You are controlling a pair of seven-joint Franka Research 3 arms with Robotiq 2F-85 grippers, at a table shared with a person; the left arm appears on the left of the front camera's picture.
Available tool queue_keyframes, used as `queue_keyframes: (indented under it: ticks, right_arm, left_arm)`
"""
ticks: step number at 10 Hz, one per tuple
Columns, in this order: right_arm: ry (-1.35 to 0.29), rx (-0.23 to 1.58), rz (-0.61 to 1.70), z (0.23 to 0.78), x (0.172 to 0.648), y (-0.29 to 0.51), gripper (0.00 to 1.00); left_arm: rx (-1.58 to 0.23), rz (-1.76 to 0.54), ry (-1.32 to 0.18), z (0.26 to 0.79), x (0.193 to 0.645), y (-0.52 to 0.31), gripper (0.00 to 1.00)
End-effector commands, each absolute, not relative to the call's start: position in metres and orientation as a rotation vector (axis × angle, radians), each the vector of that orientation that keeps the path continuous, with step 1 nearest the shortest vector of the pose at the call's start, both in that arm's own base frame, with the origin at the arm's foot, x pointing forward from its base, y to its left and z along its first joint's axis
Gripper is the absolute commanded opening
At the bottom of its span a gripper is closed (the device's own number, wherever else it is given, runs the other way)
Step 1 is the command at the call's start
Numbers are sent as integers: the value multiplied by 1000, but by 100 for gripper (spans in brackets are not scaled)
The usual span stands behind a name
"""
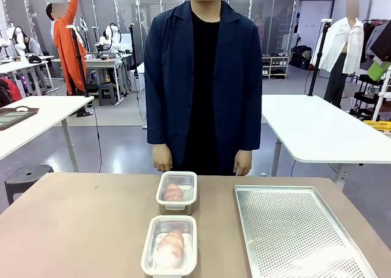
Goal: Place the bread into the airtight container.
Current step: Pick up a Butter Roll and place it into an empty Airtight Container.
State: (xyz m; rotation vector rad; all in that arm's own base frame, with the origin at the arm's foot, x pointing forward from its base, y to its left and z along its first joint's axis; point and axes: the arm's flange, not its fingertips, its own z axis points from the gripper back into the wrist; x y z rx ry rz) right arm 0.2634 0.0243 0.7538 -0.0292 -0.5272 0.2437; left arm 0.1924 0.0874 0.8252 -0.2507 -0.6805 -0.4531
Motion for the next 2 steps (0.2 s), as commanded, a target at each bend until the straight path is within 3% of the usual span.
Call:
queue_keyframes:
  ticks: [1,2]
  right_arm:
    - [-520,-37,251,756,264,23,100]
    - [-520,-37,251,756,264,23,100]
  left_arm:
    - [-252,-468,-683,826,192,87,100]
    - [-252,-468,-683,826,192,87,100]
